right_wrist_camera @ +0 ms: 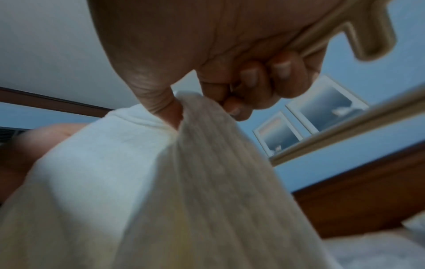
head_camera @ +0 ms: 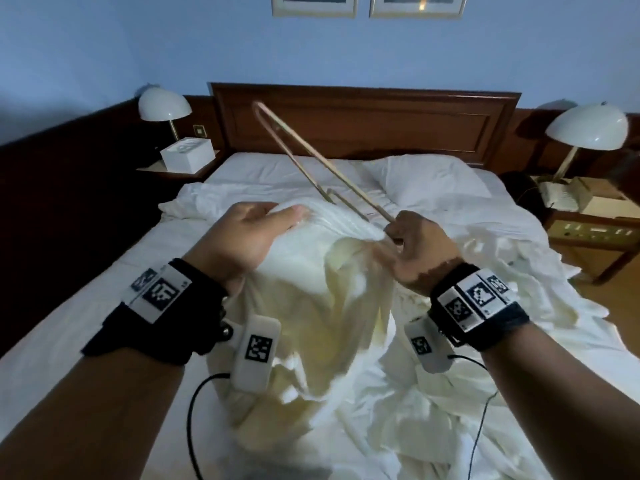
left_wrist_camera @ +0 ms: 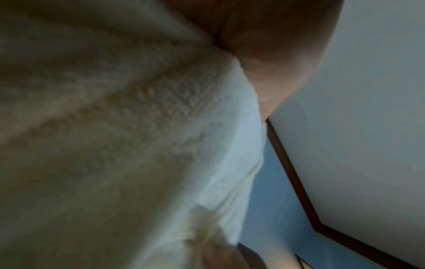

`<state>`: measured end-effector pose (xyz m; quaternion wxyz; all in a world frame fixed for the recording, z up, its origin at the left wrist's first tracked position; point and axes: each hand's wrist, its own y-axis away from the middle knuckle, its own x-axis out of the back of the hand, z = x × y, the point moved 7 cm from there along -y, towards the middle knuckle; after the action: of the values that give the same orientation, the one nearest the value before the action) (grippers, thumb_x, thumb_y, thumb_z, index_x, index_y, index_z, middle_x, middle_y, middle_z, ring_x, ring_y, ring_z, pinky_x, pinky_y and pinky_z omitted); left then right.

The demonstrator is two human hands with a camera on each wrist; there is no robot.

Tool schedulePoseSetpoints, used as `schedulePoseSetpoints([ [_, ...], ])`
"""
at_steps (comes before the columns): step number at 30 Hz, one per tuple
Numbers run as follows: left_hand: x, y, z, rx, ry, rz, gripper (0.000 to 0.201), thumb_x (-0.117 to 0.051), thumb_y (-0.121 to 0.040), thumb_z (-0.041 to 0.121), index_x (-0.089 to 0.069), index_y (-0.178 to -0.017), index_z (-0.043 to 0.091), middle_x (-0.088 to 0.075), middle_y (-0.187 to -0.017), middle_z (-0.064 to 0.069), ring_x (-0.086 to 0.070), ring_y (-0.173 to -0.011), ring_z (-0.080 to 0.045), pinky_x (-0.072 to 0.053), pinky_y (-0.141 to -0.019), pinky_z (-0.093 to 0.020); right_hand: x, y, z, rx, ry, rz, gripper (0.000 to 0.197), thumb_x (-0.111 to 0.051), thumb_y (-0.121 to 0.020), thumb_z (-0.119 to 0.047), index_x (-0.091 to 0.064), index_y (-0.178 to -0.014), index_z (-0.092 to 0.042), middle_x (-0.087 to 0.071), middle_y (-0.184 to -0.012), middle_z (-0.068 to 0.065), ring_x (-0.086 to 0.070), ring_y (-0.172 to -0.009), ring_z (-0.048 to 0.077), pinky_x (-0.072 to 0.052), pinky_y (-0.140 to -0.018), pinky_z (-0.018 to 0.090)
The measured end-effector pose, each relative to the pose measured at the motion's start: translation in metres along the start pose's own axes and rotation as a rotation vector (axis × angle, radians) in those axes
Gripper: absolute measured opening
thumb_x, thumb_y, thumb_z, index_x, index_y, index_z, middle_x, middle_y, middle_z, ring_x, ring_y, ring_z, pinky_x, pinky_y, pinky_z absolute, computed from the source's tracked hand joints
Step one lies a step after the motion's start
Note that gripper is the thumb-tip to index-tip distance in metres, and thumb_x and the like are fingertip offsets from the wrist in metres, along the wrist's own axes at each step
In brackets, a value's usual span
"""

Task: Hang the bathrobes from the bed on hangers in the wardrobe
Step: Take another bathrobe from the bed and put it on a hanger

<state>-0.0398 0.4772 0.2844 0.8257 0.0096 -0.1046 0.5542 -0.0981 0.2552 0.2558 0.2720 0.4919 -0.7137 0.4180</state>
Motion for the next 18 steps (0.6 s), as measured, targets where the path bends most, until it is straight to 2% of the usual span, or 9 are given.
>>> schedulePoseSetpoints([
  [3,-0.009,-0.002,-0.023,0.115,0.05,0.013,0.032,-0.066,-0.09,0.026,-0.071,-0.09,-0.005,-0.069,-0.089,-0.017,-0.062,-0.08,-0.024,-0.045,-0.074,-0.033,-0.046,0.009,0.009,-0.03,0.013,-0.152,0.053,-0.046,-0.083,-0.067,-0.05,-0.062,-0.019,-0.051,-0.075,-0.002,-0.053,-0.068,0.02,-0.04,-0.058,0.03],
  [5,-0.01,-0.004,-0.028,0.121,0.058,0.005,0.022,-0.066,-0.089,0.025,-0.077,-0.08,0.009,-0.072,-0.085,-0.011,-0.063,-0.08,-0.022,-0.044,-0.076,-0.036,-0.065,0.017,0.008,-0.061,-0.056,-0.198,0.06,-0.041,-0.072,-0.081,-0.045,-0.058,-0.022,-0.049,-0.071,-0.004,-0.048,-0.062,0.013,-0.035,-0.055,0.029],
  [7,-0.014,-0.005,-0.029,0.088,-0.014,-0.053,0.026,-0.066,-0.086,0.032,-0.073,-0.066,0.018,-0.068,-0.073,-0.004,-0.058,-0.073,-0.02,-0.038,-0.071,-0.039,-0.077,0.021,0.008,-0.091,-0.116,-0.212,0.062,-0.044,-0.066,-0.085,-0.042,-0.056,-0.024,-0.047,-0.07,-0.007,-0.046,-0.062,0.01,-0.033,-0.055,0.029],
  [9,-0.015,-0.005,-0.028,0.041,-0.094,-0.09,0.035,-0.065,-0.082,0.037,-0.059,-0.053,0.018,-0.053,-0.059,-0.001,-0.048,-0.061,-0.016,-0.033,-0.066,-0.035,-0.079,0.02,0.01,-0.138,-0.1,-0.189,0.061,-0.049,-0.071,-0.079,-0.047,-0.058,-0.02,-0.051,-0.067,-0.004,-0.051,-0.061,0.015,-0.035,-0.052,0.029],
  [11,-0.009,-0.008,-0.026,-0.049,-0.194,-0.084,0.047,-0.069,-0.083,0.033,-0.041,-0.05,0.017,-0.034,-0.058,-0.004,-0.035,-0.056,-0.016,-0.027,-0.061,-0.033,-0.075,0.013,0.025,-0.2,-0.034,-0.138,0.047,-0.056,-0.08,-0.062,-0.053,-0.068,-0.017,-0.053,-0.072,-0.002,-0.055,-0.064,0.019,-0.034,-0.051,0.025],
  [13,0.003,-0.011,-0.023,-0.212,-0.445,-0.032,0.055,-0.069,-0.087,0.032,-0.03,-0.052,0.013,-0.027,-0.054,-0.002,-0.03,-0.051,-0.015,-0.026,-0.054,-0.031,-0.07,0.004,0.048,-0.258,0.039,-0.116,0.026,-0.058,-0.082,-0.046,-0.056,-0.075,-0.021,-0.055,-0.081,0.0,-0.058,-0.072,0.022,-0.036,-0.055,0.024],
  [14,0.011,-0.014,-0.023,-0.283,-0.573,0.017,0.057,-0.068,-0.087,0.034,-0.029,-0.053,0.011,-0.026,-0.051,-0.001,-0.03,-0.048,-0.016,-0.027,-0.052,-0.032,-0.07,0.0,0.063,-0.281,0.064,-0.12,0.025,-0.057,-0.079,-0.046,-0.059,-0.078,-0.021,-0.058,-0.085,0.002,-0.061,-0.077,0.025,-0.041,-0.059,0.025],
  [16,0.034,-0.02,-0.029,-0.304,-0.745,0.136,0.057,-0.066,-0.087,0.039,-0.032,-0.052,0.01,-0.029,-0.047,-0.001,-0.036,-0.048,-0.019,-0.031,-0.051,-0.03,-0.069,-0.003,0.089,-0.333,0.107,-0.153,0.031,-0.059,-0.076,-0.051,-0.066,-0.091,-0.025,-0.06,-0.099,0.003,-0.062,-0.09,0.026,-0.05,-0.073,0.032],
  [18,0.057,-0.028,-0.036,-0.255,-0.844,0.205,0.055,-0.062,-0.086,0.044,-0.036,-0.053,0.009,-0.034,-0.047,-0.004,-0.041,-0.05,-0.021,-0.033,-0.052,-0.027,-0.064,-0.003,0.11,-0.38,0.19,-0.163,0.031,-0.062,-0.081,-0.049,-0.067,-0.104,-0.029,-0.057,-0.112,0.002,-0.06,-0.1,0.025,-0.05,-0.086,0.035],
])
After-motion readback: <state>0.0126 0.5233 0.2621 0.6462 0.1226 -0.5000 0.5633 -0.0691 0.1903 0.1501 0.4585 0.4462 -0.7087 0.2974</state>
